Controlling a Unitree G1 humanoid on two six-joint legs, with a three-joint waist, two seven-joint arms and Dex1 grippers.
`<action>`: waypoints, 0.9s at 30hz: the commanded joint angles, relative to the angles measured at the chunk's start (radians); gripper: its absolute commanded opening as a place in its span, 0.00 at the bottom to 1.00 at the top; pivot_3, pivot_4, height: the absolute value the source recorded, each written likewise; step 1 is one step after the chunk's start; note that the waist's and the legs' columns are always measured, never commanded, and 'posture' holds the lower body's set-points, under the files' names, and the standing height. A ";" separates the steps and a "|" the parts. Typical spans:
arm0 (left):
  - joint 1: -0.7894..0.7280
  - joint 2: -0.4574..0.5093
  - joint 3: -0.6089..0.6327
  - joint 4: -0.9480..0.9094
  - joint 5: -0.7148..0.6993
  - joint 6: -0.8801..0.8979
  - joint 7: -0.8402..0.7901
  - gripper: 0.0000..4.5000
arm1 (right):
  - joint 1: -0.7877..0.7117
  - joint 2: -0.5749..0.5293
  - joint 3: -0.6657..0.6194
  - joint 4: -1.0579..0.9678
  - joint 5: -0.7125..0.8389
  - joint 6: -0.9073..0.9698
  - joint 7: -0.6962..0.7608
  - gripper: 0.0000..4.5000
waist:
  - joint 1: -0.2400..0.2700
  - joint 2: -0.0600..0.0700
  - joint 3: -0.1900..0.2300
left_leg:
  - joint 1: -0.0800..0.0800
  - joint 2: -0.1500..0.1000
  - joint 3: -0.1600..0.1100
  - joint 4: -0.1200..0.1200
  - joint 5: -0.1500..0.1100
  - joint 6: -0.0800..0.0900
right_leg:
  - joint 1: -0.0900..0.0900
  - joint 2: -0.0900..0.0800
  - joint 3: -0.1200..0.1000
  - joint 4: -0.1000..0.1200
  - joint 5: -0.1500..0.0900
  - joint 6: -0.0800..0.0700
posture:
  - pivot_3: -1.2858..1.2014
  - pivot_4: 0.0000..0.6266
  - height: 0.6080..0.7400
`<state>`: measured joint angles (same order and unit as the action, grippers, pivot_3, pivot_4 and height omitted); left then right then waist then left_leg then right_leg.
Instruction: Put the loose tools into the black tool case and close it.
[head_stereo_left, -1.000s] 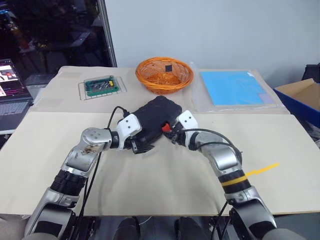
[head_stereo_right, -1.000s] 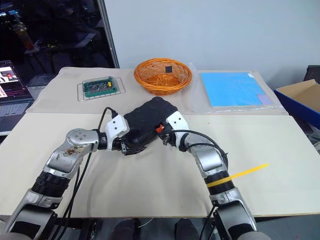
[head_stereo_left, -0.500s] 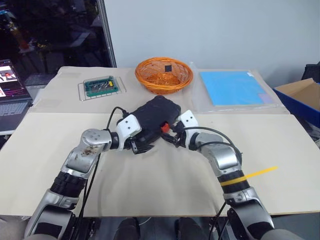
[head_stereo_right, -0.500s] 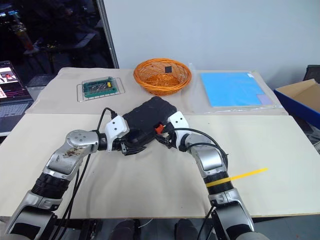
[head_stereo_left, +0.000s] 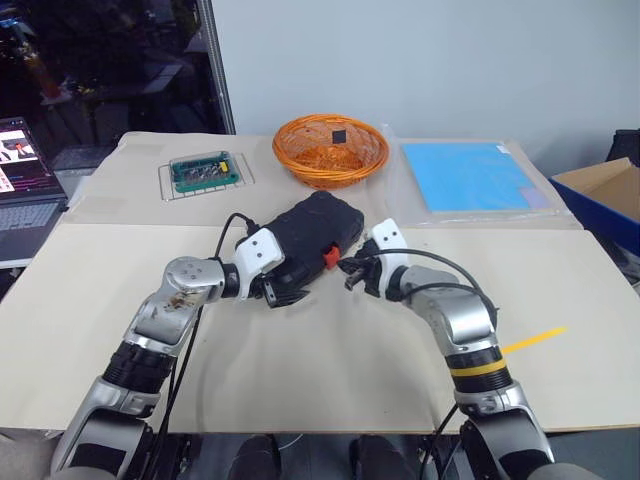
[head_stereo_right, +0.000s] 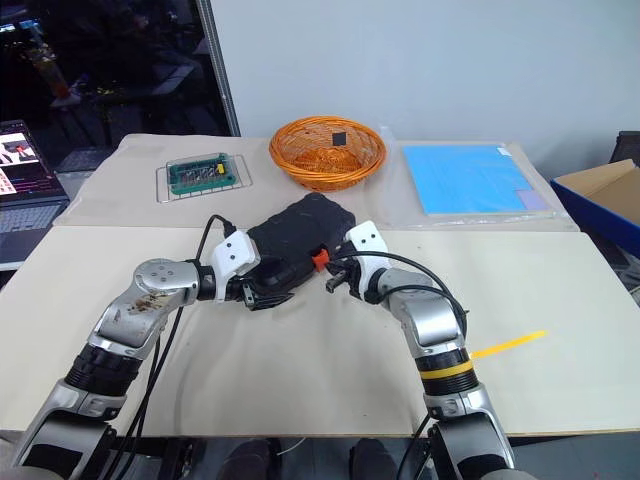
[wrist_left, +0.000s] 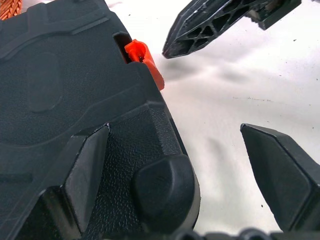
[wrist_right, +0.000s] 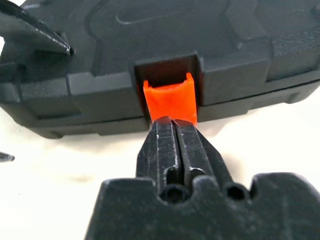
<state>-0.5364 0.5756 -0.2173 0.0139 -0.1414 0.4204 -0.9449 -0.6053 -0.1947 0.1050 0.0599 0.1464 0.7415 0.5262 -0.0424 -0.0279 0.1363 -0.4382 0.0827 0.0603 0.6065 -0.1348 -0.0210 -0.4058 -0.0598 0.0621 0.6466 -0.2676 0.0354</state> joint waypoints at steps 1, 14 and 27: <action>0.034 -0.001 -0.052 0.060 0.032 0.042 -0.012 1.00 | -0.060 0.024 -0.016 0.049 0.013 -0.066 -0.012 0.01 | -0.001 0.000 0.000 | 0.000 0.000 0.000 0.000 0.000 0.000 | 0.000 0.000 0.000 0.000 0.000 0.000 | 0.52 0.24 1.00; 0.047 -0.005 -0.048 0.058 0.044 0.043 -0.012 1.00 | -0.119 0.071 0.015 0.191 0.002 -0.148 0.006 0.01 | -0.024 0.000 0.000 | 0.004 0.000 0.000 0.000 -0.003 -0.005 | 0.002 0.000 0.001 0.000 0.000 -0.002 | 0.52 0.24 1.00; 0.061 -0.010 -0.041 0.048 0.044 0.054 -0.005 1.00 | -0.014 0.060 -0.040 -0.004 0.084 -0.146 -0.004 0.01 | -0.007 0.000 0.000 | 0.003 0.000 0.000 0.000 -0.003 -0.004 | 0.001 0.000 0.002 0.000 0.000 0.001 | 0.52 0.24 1.00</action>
<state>-0.5181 0.5630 -0.2057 0.0110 -0.1183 0.4202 -0.9359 -0.6172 -0.1378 0.0753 0.0780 0.2189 0.6189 0.5300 -0.0498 -0.0281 0.1362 -0.4356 0.0827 0.0605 0.6062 -0.1375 -0.0254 -0.4047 -0.0595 0.0636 0.6467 -0.2673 0.0364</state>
